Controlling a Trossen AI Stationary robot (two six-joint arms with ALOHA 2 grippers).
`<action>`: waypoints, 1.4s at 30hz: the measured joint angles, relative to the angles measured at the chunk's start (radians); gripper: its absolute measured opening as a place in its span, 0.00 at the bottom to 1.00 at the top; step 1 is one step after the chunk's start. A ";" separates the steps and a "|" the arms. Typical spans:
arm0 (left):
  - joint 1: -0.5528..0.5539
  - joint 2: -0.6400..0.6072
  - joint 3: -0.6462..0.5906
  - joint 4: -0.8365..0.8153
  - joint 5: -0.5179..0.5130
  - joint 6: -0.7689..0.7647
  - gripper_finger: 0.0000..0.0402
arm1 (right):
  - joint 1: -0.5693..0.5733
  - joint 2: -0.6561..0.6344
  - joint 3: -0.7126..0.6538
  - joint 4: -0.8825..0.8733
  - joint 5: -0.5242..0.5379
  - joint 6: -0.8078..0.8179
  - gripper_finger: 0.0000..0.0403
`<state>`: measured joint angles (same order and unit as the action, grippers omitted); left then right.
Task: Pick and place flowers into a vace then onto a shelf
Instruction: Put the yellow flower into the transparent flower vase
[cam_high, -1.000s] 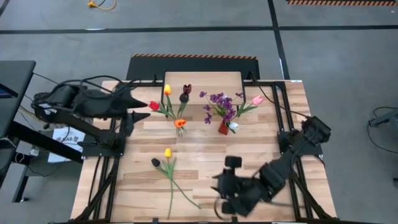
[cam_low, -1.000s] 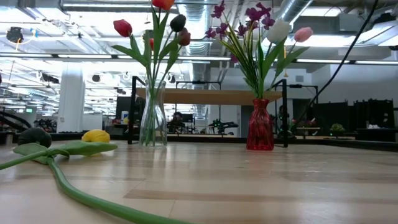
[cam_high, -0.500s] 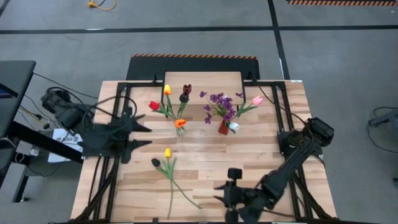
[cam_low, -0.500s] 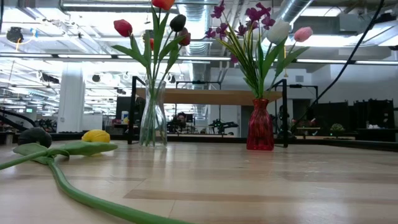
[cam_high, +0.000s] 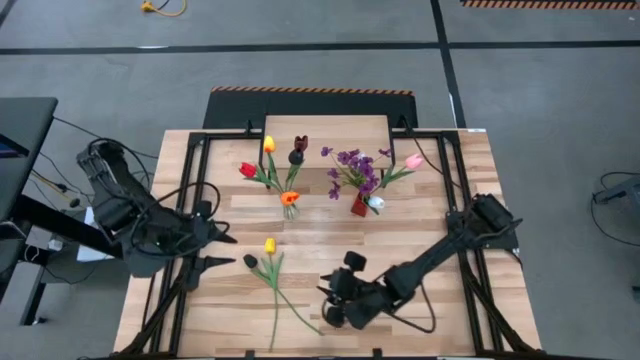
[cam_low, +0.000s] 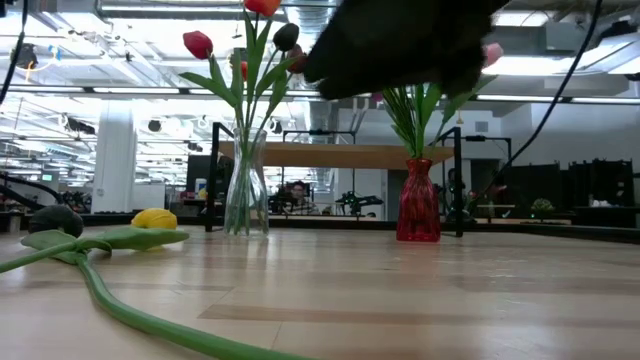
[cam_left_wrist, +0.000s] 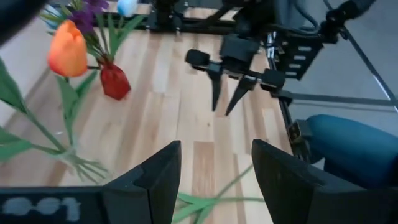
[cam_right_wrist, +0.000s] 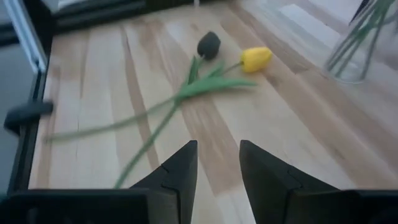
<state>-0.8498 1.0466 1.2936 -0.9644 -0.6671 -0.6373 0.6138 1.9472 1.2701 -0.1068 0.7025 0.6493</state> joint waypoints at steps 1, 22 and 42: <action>-0.006 0.000 -0.001 -0.004 0.003 -0.002 0.46 | -0.011 0.012 0.000 0.036 -0.003 0.005 0.28; -0.087 0.000 -0.002 -0.002 0.060 -0.014 0.46 | -0.152 0.484 0.497 0.164 0.012 0.103 0.28; -0.087 0.000 -0.001 -0.003 0.078 -0.073 0.46 | -0.191 0.563 0.584 0.055 0.024 0.173 0.28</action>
<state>-0.9367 1.0470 1.2922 -0.9672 -0.5892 -0.7104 0.4232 2.5107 1.8545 -0.0522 0.7261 0.8223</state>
